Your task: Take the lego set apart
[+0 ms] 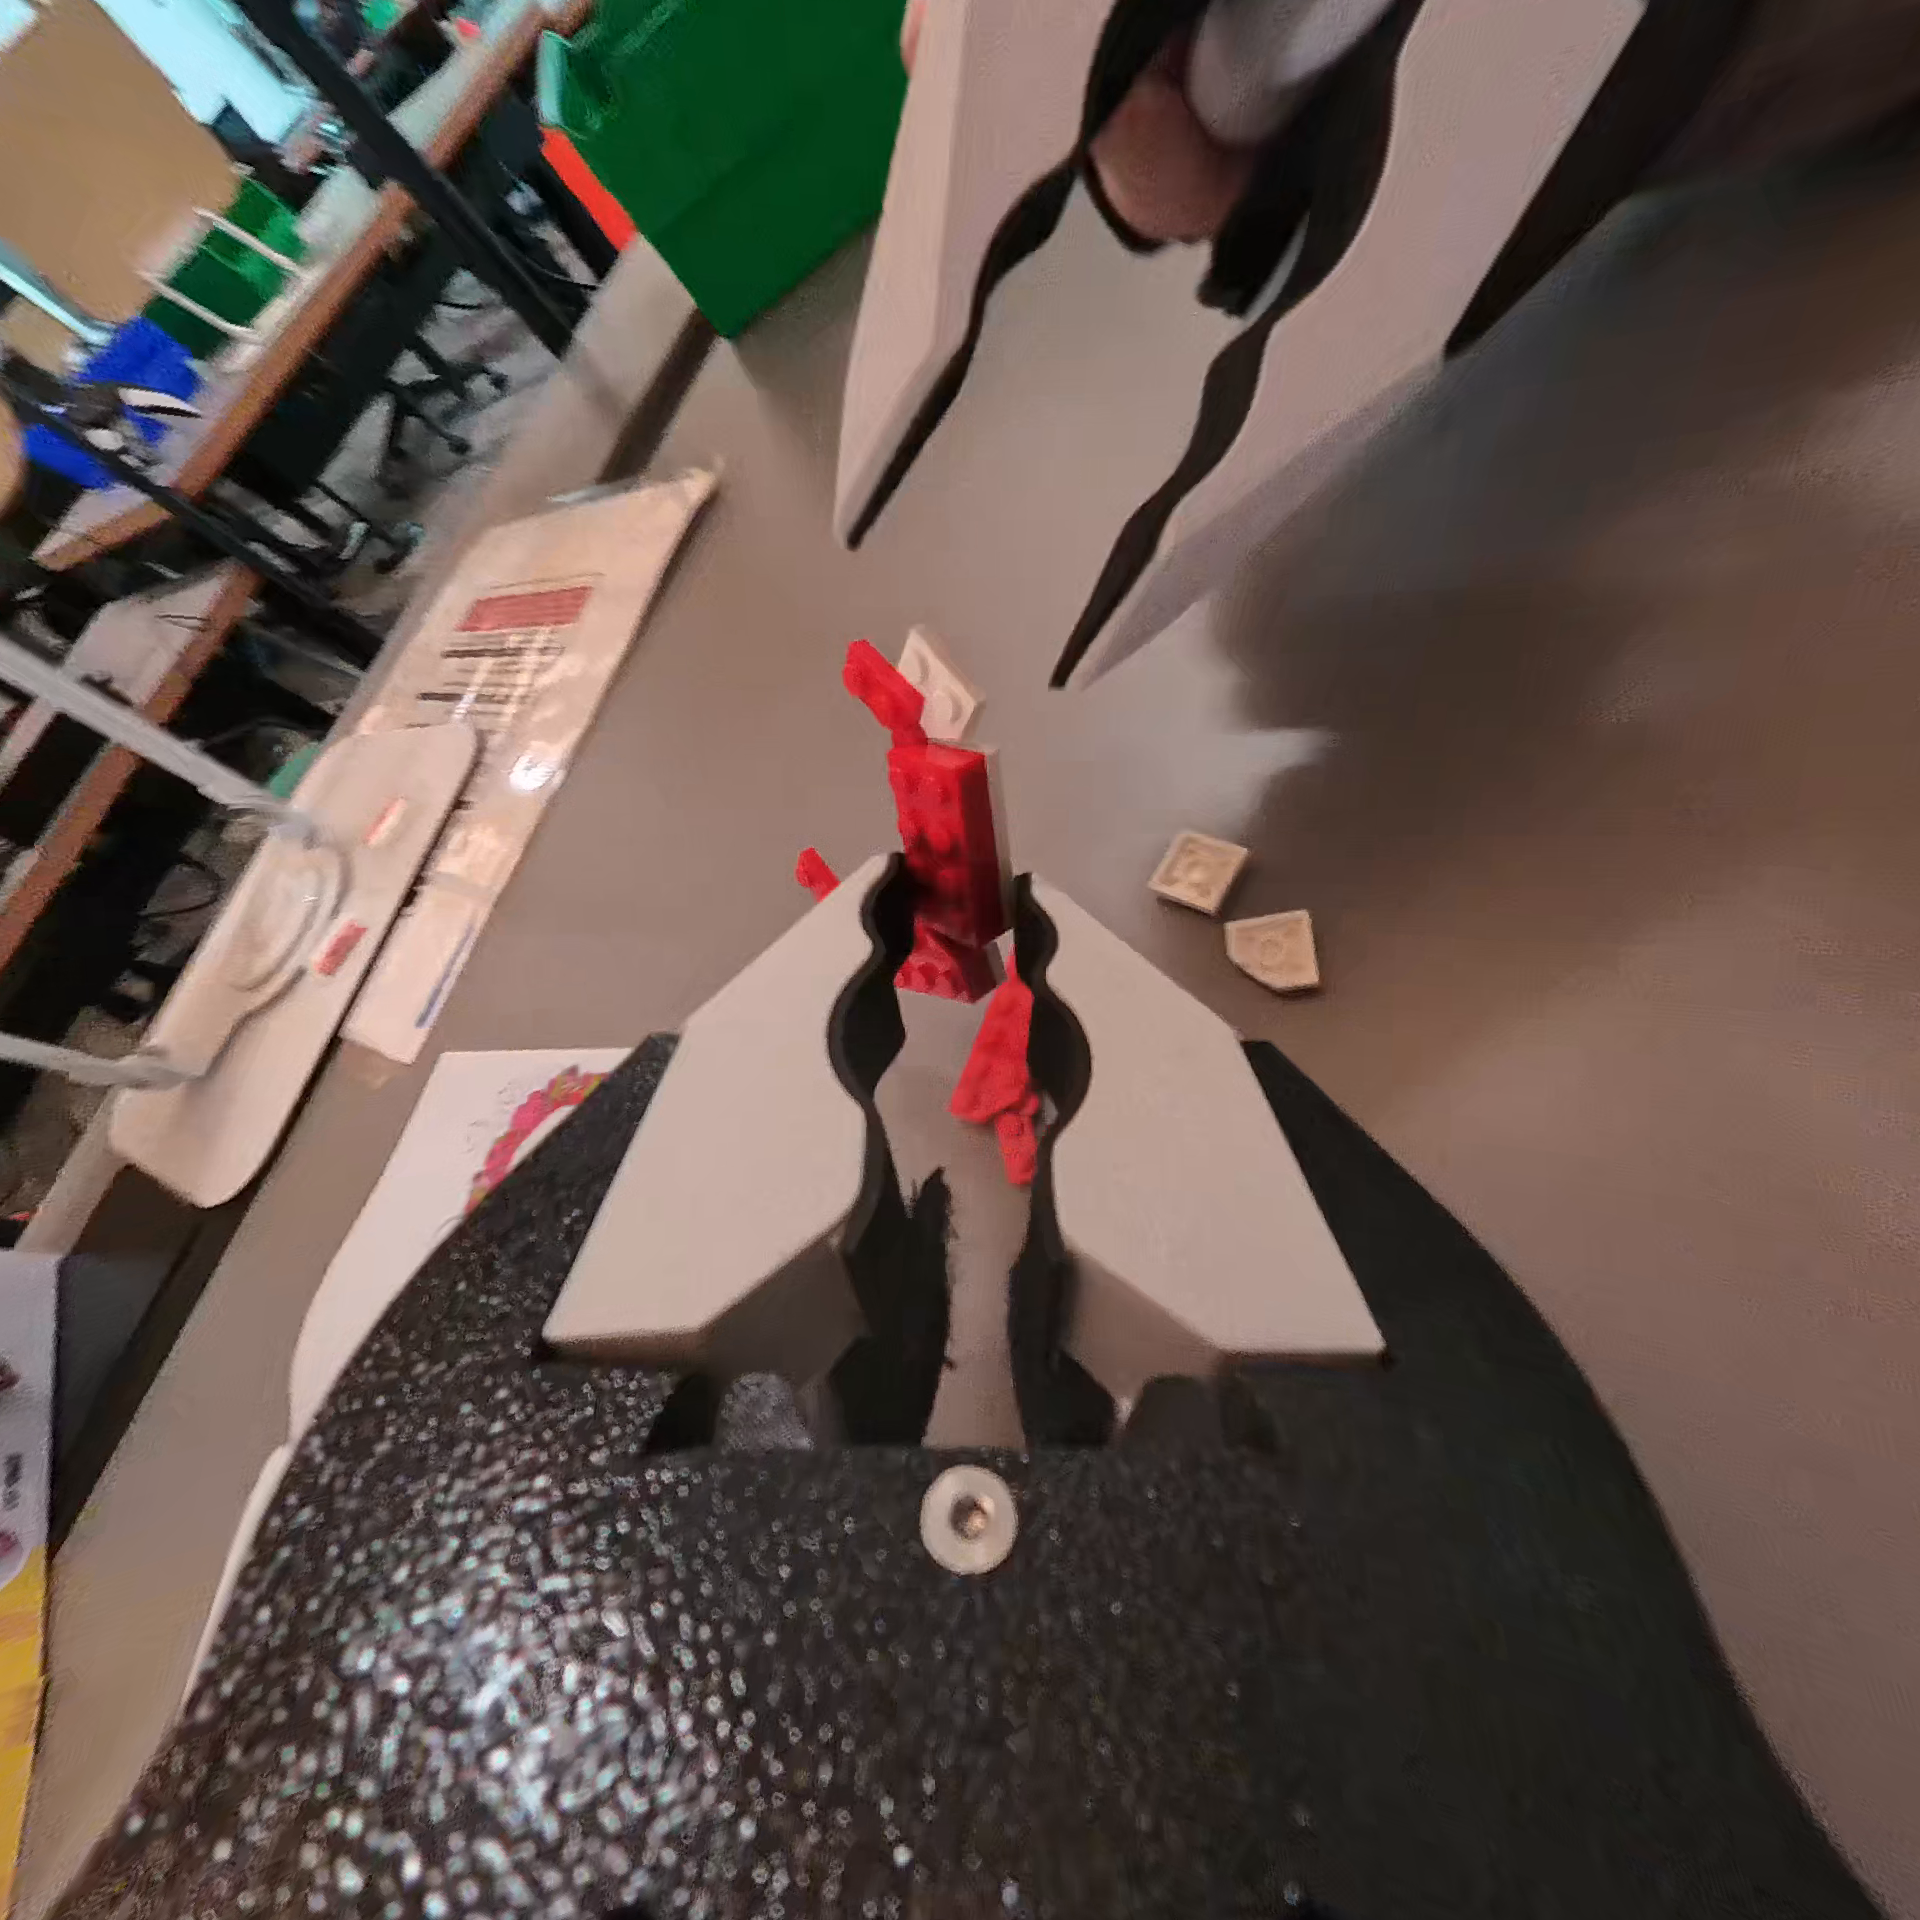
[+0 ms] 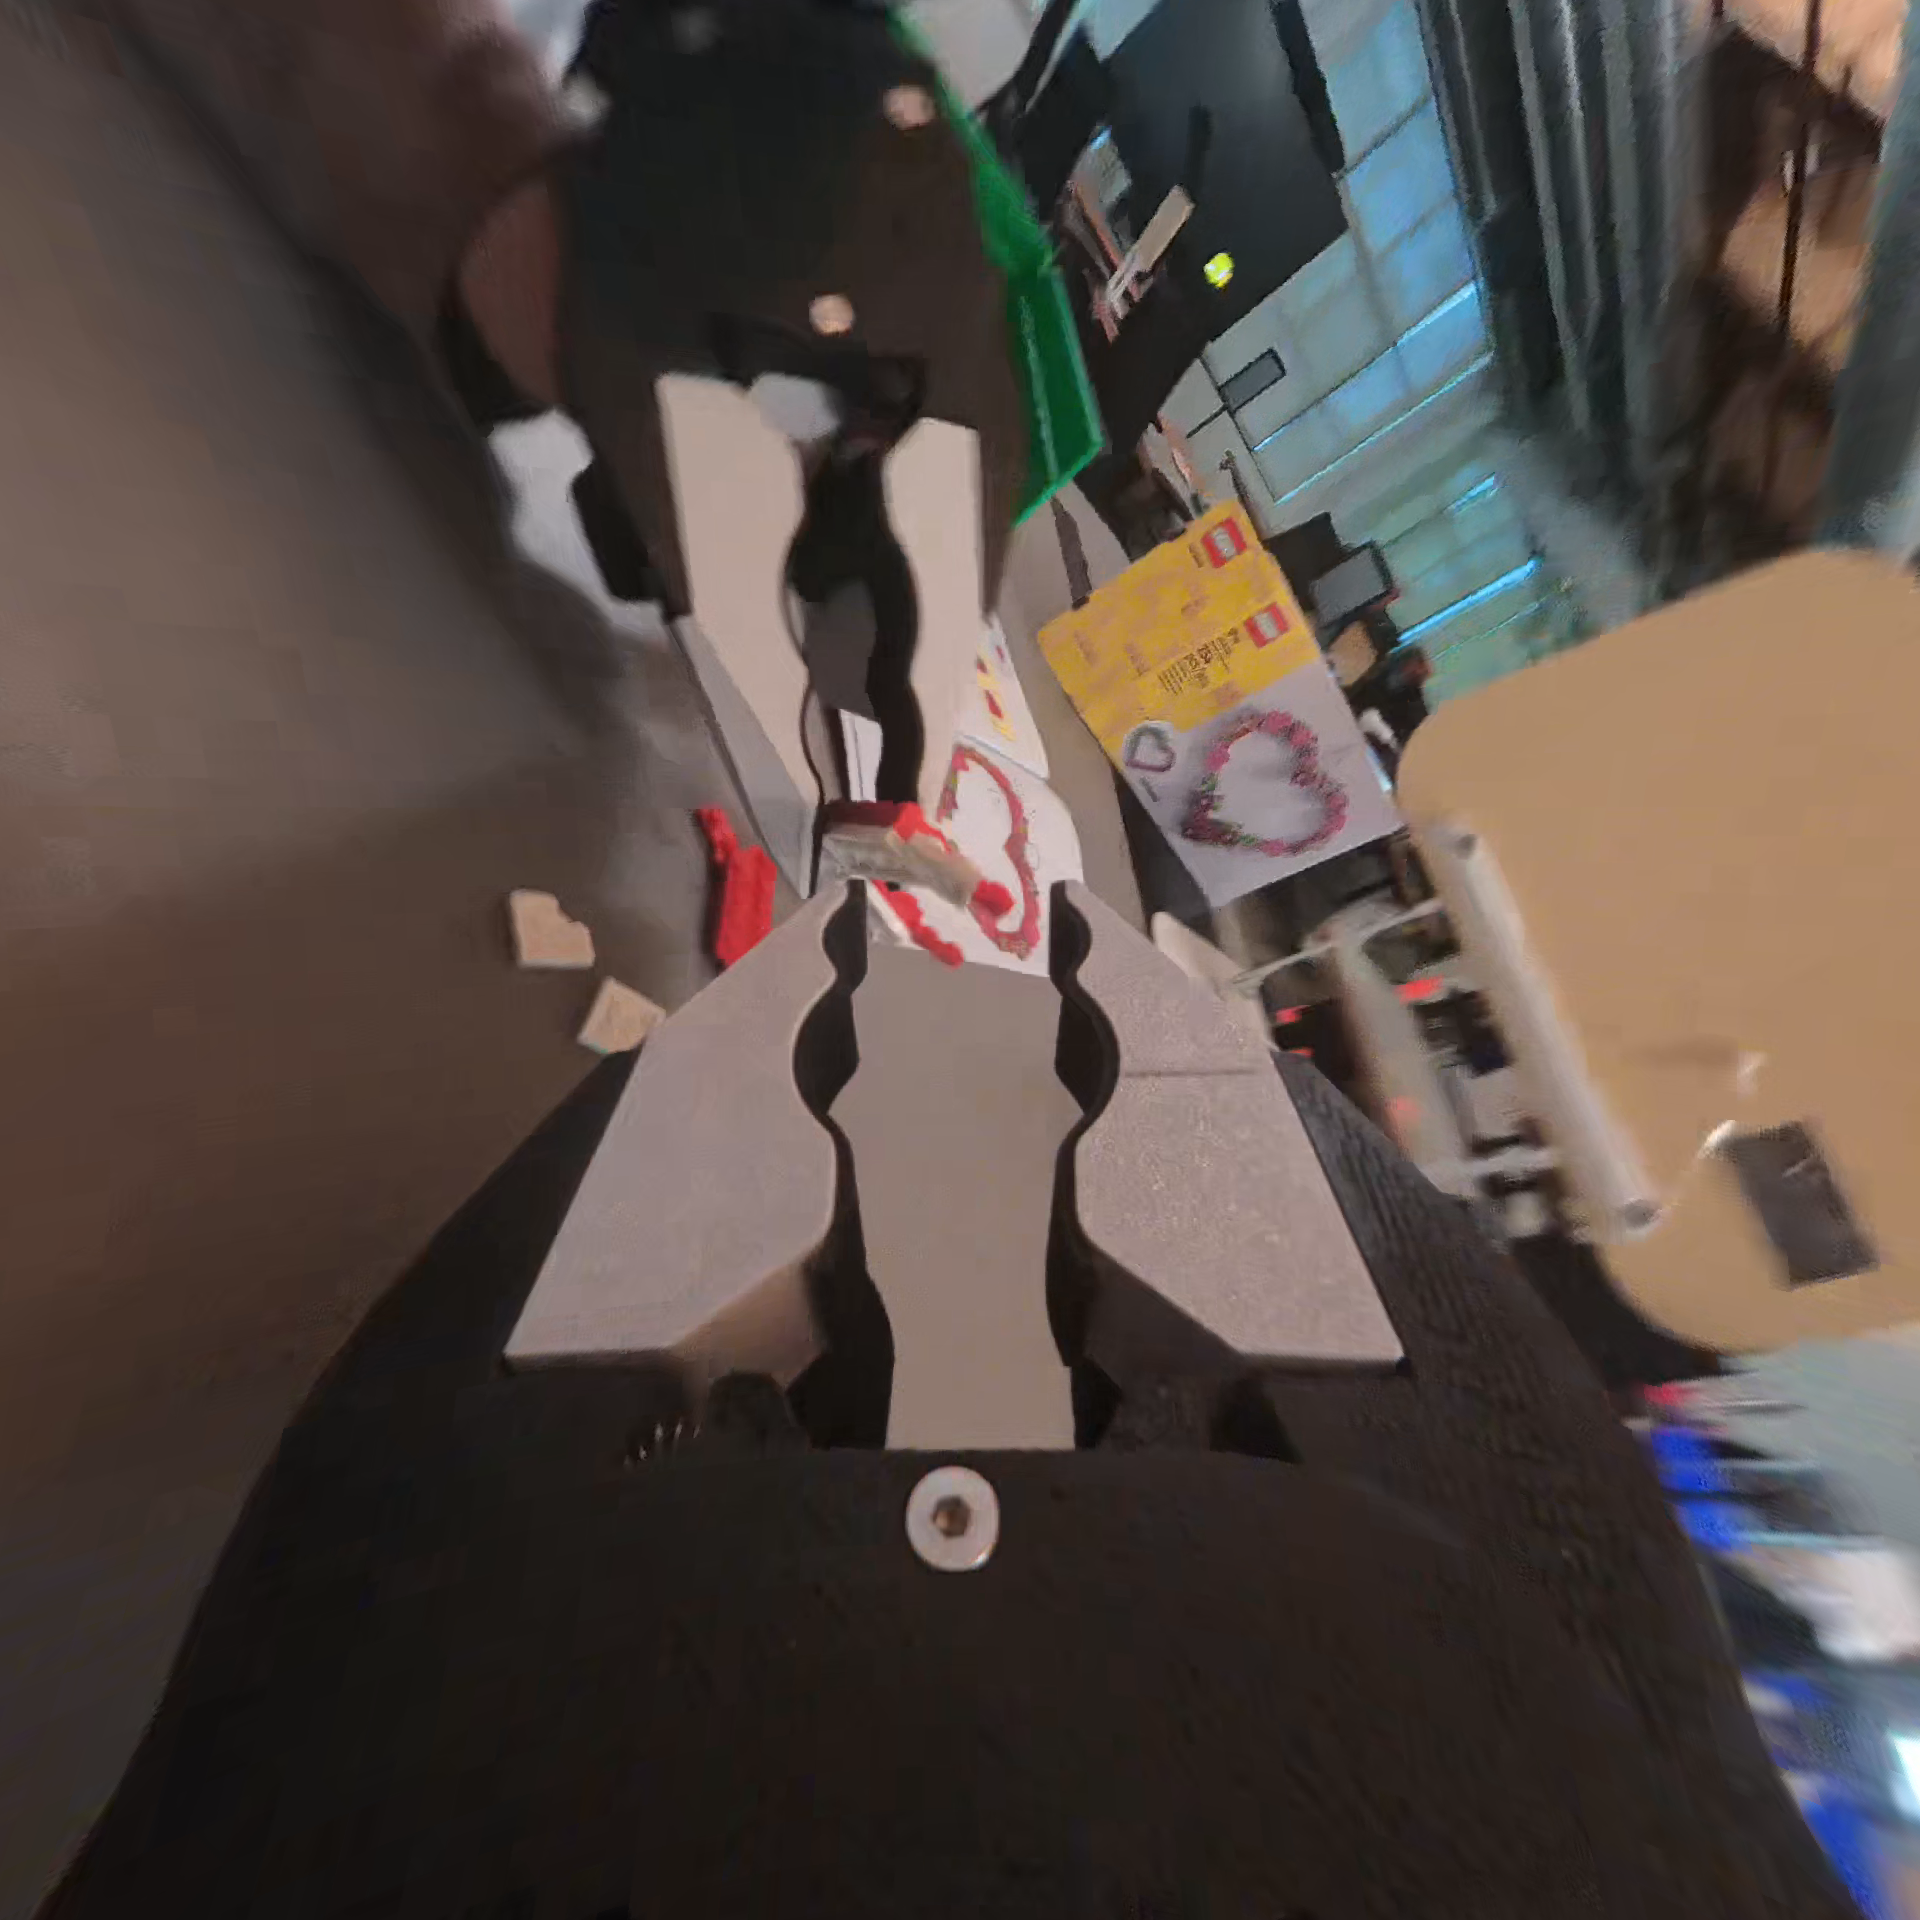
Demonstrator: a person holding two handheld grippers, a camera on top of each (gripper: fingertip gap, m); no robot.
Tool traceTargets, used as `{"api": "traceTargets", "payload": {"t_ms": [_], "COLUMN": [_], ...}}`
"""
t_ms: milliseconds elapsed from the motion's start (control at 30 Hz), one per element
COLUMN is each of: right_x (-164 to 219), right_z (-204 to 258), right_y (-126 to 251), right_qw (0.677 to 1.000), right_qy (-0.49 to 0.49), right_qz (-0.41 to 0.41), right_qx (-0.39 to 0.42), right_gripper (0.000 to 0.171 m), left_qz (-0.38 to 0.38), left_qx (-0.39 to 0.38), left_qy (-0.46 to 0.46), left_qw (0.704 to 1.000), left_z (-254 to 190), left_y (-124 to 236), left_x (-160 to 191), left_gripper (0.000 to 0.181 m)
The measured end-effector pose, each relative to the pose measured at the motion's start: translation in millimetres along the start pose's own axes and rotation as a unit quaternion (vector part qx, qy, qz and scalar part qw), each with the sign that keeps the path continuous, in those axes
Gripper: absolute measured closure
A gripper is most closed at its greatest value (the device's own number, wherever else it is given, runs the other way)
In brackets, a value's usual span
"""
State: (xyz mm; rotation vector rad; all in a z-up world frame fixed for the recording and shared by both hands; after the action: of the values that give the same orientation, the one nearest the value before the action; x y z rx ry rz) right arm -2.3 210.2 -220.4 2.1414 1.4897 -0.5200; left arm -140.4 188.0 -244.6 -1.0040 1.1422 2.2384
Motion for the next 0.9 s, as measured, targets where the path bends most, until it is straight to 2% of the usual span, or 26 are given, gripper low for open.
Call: {"api": "traceTargets", "payload": {"t_ms": [200,333,433,467,567,633,733,833,900], "right_x": [-3.9,-5.9,-10.6,-11.2,-14.6,-17.0,-21.4,-24.7,-26.7], "right_z": [21.3,23.0,24.0,25.6,31.8,36.3,40.6,46.3,48.6], "right_y": [-5.9,-1.9,4.3,6.4,13.5,17.2,18.9,20.5,21.6], "right_qw": [0.983,0.955,0.914,0.893,0.819,0.778,0.736,0.714,0.707], "right_qy": [0.175,0.287,0.400,0.446,0.571,0.624,0.670,0.690,0.695], "right_qz": [0.053,0.075,0.066,0.062,0.025,-0.006,-0.038,-0.059,-0.067], "right_qx": [-0.009,-0.002,0.000,-0.009,-0.046,-0.070,-0.088,-0.107,-0.110], "right_gripper": [0.162,0.166,0.168,0.169,0.169,0.168,0.168,0.168,0.168], "left_qz": [0.026,-0.016,-0.077,-0.101,-0.150,-0.147,-0.122,-0.107,-0.118], "left_qx": [0.019,0.041,0.111,0.128,0.159,0.168,0.185,0.221,0.228], "left_qy": [-0.043,-0.020,0.017,0.025,0.026,0.029,0.028,0.047,0.056], "left_qw": [0.999,0.999,0.991,0.986,0.976,0.974,0.975,0.968,0.965], "left_z": [-9.7,-6.9,-3.0,-3.0,-7.8,-11.0,-16.3,-20.2,-19.1], "left_y": [-5.9,-0.1,11.4,14.3,18.3,15.8,10.1,8.1,10.2], "left_x": [1.9,-2.1,-10.0,-13.4,-23.3,-25.8,-24.5,-22.9,-22.4], "left_gripper": [0.165,0.164,0.151,0.142,0.133,0.135,0.149,0.158,0.170]}}
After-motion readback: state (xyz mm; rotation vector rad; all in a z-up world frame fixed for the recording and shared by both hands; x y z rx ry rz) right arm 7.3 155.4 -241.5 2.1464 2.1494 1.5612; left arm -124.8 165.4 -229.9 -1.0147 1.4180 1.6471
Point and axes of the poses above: each gripper's, where its closed fingertips meet, y back along the fingers, x out of its underside, z = x × y across the jaws, the point moved 8 cm from there along y, back along the fingers, and after that the axes turned 6 degrees about x, right-handed, at the moved point
